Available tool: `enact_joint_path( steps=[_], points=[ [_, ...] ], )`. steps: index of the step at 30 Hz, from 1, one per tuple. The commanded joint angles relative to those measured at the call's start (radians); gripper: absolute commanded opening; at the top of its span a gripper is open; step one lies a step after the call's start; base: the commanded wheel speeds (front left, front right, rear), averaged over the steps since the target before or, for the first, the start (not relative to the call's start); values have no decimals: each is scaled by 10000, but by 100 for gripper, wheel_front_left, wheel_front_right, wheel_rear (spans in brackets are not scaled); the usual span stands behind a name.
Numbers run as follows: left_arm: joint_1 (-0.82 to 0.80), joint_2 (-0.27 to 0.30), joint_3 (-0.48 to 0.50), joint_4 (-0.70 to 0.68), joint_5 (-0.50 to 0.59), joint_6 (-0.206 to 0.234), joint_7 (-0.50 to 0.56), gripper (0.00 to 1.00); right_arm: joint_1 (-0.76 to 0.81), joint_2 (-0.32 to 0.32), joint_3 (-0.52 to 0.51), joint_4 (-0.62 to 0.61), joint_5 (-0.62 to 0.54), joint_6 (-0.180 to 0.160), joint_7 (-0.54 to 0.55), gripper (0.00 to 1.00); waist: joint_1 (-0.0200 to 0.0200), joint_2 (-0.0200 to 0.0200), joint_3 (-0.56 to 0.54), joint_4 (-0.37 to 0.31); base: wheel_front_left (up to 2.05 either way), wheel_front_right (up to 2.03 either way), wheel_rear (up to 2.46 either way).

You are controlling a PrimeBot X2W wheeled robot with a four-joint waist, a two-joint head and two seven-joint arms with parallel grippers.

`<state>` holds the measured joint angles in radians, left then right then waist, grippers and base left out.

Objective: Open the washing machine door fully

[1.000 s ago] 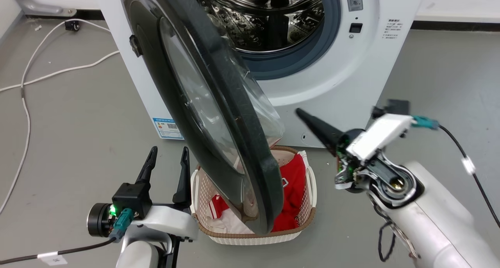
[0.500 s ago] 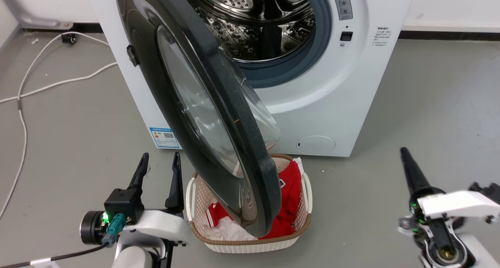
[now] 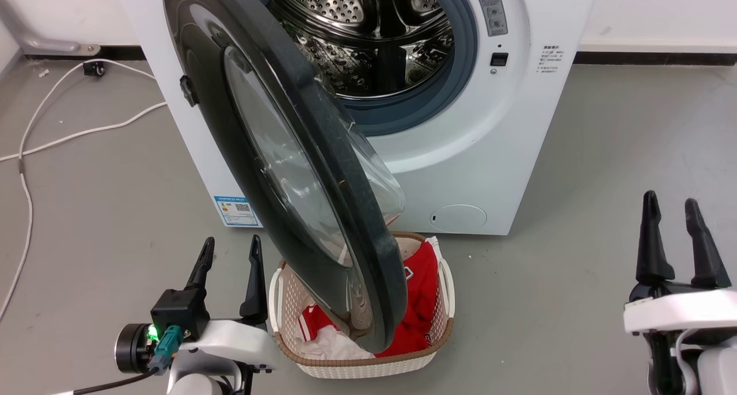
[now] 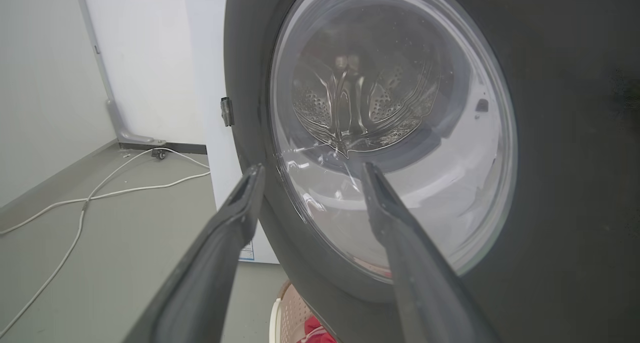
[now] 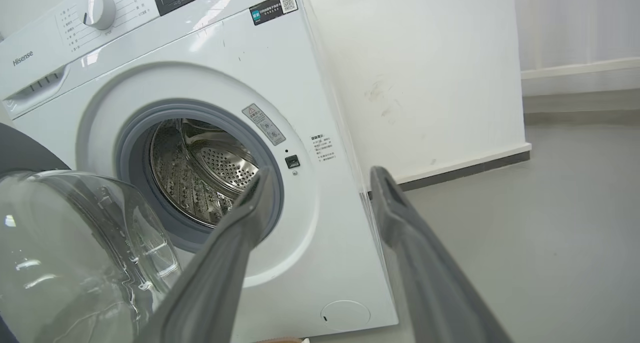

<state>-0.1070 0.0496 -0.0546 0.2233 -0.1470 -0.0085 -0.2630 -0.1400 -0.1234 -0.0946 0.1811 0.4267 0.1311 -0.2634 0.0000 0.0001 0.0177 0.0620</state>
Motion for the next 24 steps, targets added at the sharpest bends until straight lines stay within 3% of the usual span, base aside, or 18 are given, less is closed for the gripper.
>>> enact_joint_path(
  steps=[1, 5, 10, 24],
  points=[
    [20, 15, 13, -14, -14, 11, -27, 100, 281, 207, -87, -289, -594, -3, -15, 100, 0, -1, -1, 17, 0, 0, 0],
    [38, 12, 37, -2, 67, -53, -27, 100, 741, 535, -32, -932, -2251, -5, -16, 100, 0, -1, -12, 35, 0, 0, 0],
    [125, 15, 13, 17, 123, -65, -27, 100, 1364, 696, 233, -886, -3389, -7, -17, 100, 0, -1, -42, 28, 0, 0, 0],
    [170, 13, 23, 111, 212, -122, -27, 100, 1851, 747, 461, -441, -3898, -7, -17, 100, 0, -1, -196, -68, 0, 0, 0]
  ],
)
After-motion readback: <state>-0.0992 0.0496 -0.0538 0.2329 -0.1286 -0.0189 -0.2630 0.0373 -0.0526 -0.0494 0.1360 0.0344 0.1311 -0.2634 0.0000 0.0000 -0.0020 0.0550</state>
